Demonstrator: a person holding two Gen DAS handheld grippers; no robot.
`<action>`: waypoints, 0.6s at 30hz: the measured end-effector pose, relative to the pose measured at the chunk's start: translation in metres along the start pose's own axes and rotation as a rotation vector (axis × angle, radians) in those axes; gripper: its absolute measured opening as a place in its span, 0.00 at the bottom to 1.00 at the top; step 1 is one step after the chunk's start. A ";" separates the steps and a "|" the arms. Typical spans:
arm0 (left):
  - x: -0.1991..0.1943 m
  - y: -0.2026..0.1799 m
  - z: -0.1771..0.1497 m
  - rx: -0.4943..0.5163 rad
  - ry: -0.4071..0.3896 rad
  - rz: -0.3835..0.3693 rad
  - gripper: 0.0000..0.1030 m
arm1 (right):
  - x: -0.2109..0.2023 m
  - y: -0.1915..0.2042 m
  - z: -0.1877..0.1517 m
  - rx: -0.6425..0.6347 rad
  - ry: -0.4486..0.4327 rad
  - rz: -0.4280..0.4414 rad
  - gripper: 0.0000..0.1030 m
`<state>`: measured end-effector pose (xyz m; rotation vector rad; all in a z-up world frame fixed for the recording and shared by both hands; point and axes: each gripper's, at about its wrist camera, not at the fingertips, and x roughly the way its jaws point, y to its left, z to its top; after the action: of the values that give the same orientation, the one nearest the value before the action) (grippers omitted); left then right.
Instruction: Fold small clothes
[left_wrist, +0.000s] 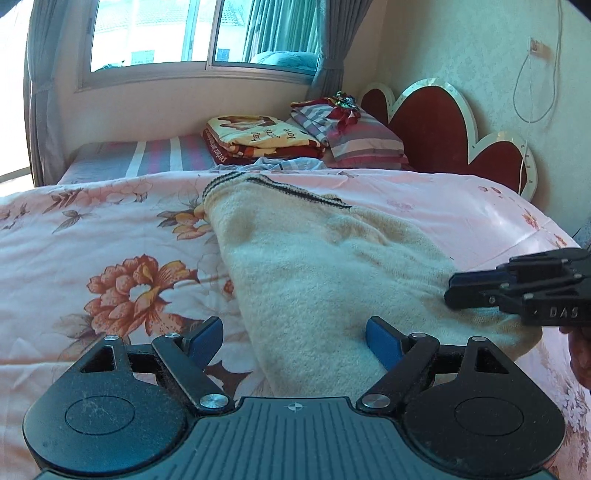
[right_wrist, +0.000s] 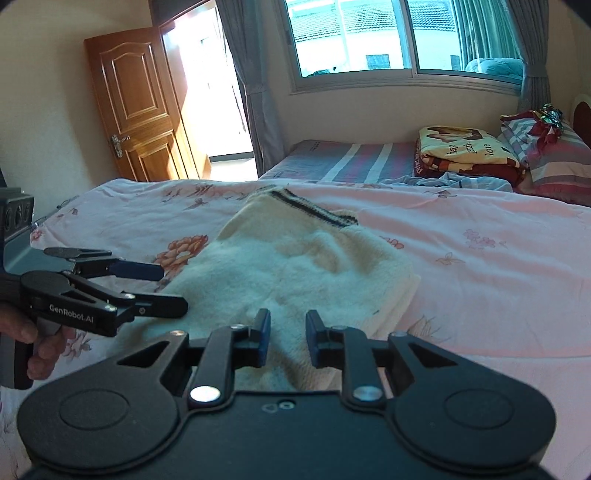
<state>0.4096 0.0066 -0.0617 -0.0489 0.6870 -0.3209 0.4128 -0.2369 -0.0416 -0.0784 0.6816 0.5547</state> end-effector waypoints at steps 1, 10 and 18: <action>0.001 0.001 -0.001 -0.008 0.006 -0.004 0.82 | 0.003 0.000 -0.003 -0.005 0.015 -0.010 0.20; 0.009 -0.005 -0.003 0.004 0.032 0.034 0.86 | 0.010 -0.004 -0.010 0.048 0.010 -0.026 0.20; 0.012 -0.003 -0.004 -0.020 0.036 0.042 0.90 | 0.009 -0.003 -0.014 0.059 -0.002 -0.030 0.21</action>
<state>0.4150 0.0003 -0.0716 -0.0480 0.7258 -0.2752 0.4118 -0.2385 -0.0587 -0.0334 0.6937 0.5053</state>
